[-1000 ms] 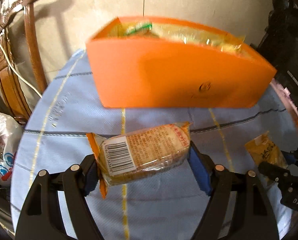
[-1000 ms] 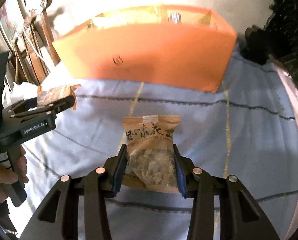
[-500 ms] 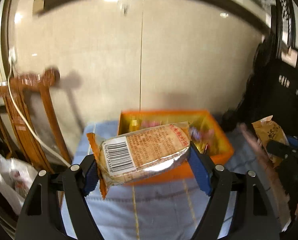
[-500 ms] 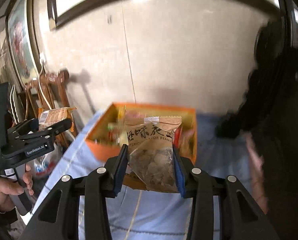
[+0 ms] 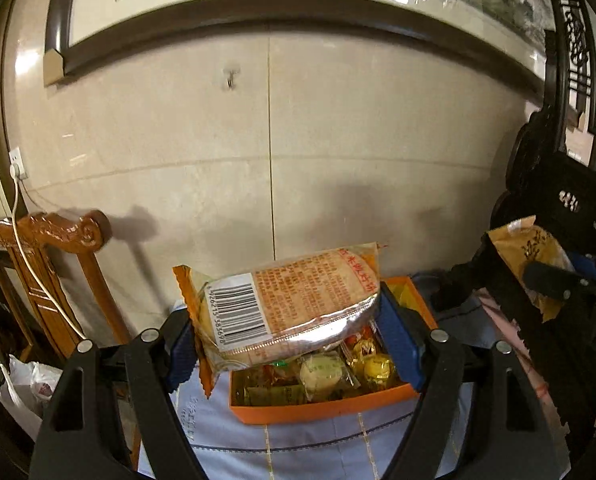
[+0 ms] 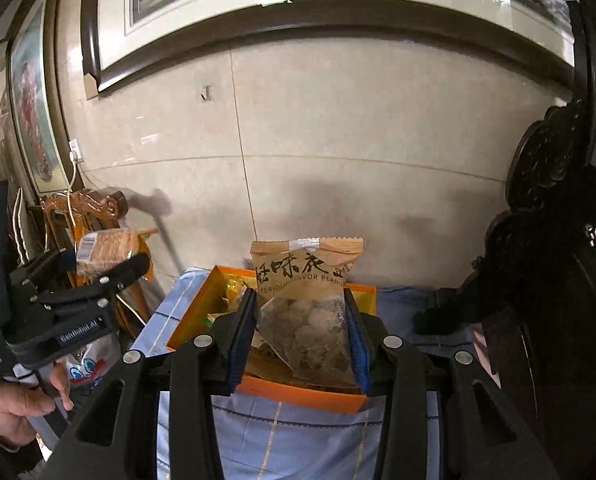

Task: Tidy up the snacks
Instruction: 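Carry both packs over the orange box and open both grippers to drop them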

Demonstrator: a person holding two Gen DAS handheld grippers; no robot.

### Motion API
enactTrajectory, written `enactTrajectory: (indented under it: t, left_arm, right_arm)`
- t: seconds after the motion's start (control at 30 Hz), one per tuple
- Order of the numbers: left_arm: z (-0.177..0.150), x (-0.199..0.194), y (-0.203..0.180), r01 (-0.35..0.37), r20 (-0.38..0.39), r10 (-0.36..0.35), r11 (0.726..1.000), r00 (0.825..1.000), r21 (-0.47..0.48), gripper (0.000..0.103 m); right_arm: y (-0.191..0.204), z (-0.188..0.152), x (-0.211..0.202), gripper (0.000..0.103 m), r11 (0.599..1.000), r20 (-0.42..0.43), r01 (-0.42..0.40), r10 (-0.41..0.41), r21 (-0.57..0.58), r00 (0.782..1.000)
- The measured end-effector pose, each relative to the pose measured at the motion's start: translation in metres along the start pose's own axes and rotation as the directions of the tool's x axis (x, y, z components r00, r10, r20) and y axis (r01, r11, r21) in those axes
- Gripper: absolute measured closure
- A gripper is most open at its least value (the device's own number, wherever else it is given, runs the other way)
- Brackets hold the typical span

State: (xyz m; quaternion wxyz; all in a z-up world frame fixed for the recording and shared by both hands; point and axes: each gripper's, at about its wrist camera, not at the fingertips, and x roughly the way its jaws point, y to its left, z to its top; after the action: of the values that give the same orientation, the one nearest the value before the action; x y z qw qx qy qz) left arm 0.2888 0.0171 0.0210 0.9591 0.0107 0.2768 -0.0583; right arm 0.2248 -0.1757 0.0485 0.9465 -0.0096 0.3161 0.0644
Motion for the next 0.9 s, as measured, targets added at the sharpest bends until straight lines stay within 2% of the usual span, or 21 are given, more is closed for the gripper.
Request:
enactTrajectory:
  t: [0.23,0.9]
  left_arm:
    - [-0.01,0.022,0.006,-0.009,-0.031,0.008,1.0,0.999,-0.007,0.028]
    - [-0.011,0.066,0.013,-0.038,-0.066,0.038,0.999,0.997,0.009,0.028]
  right_arm:
    - [-0.001,-0.01,0.018,0.062,1.0,-0.031,0.013,-0.013,0.007,0.999]
    - [0.01,0.008,0.067,0.062,0.999,-0.069,0.012,-0.014,-0.036,0.998]
